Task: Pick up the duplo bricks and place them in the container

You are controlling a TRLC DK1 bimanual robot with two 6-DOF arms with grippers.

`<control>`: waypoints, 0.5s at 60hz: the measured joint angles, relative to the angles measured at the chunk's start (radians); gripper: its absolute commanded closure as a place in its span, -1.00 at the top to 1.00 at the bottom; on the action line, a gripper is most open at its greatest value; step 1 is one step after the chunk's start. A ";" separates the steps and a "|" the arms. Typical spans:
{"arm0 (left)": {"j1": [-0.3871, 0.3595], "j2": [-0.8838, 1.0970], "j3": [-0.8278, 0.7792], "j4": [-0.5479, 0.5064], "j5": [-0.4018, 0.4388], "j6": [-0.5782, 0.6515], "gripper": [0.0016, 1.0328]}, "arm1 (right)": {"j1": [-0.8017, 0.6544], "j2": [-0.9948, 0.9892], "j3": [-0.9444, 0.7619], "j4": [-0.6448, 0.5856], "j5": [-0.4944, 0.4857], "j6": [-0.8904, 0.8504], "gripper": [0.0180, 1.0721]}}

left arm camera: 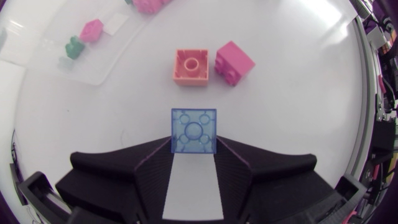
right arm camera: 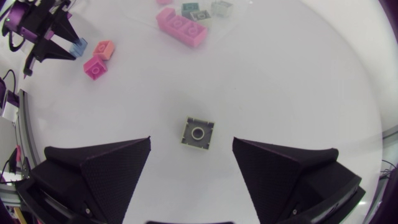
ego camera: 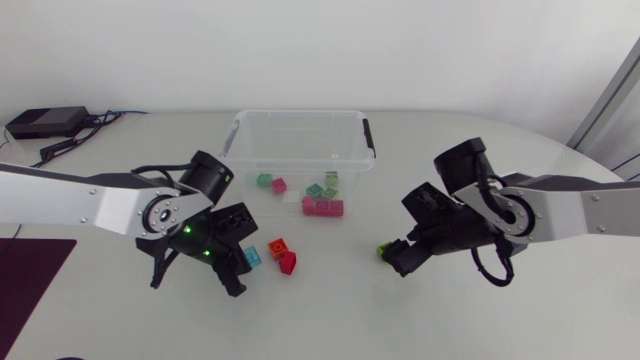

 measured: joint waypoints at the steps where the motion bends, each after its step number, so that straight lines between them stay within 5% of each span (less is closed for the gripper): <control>1: 0.000 -0.018 0.000 -0.004 0.000 -0.002 -0.49 | 0.000 0.006 0.001 0.002 0.001 0.004 0.72; 25: 0.036 -0.364 0.038 0.016 -0.005 -0.164 -0.49 | 0.000 0.143 0.080 0.005 0.036 0.051 0.60; 30: 0.056 -0.365 0.051 0.103 -0.027 -0.242 -0.48 | 0.001 0.184 0.098 0.007 0.055 0.053 0.27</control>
